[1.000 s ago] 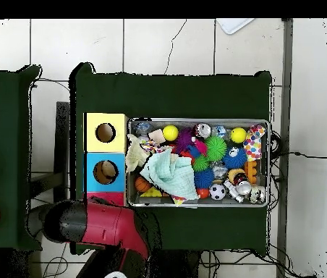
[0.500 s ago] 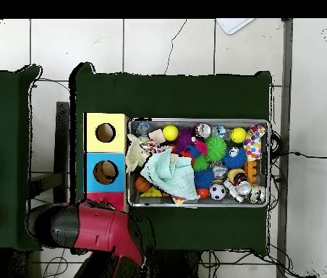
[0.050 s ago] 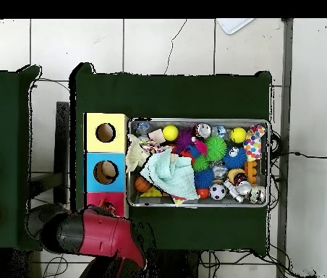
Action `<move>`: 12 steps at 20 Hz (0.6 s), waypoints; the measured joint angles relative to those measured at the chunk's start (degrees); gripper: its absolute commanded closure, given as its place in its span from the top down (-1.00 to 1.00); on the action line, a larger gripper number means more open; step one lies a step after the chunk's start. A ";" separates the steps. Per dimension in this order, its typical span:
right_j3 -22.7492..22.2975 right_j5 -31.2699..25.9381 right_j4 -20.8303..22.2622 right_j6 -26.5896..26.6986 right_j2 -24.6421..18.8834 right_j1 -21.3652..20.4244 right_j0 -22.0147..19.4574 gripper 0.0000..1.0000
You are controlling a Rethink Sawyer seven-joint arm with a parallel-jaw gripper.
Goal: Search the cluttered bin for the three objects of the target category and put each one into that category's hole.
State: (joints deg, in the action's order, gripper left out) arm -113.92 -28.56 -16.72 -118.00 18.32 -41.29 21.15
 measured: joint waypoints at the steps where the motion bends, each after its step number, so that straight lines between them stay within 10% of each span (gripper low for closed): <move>1: -0.29 1.31 -0.01 0.00 -0.25 0.35 -0.22 -1.00; 12: -2.02 5.02 -1.70 0.00 -3.79 0.63 -4.11 -1.00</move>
State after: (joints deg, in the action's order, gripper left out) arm -115.94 -23.54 -18.41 -118.00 14.53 -40.66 17.04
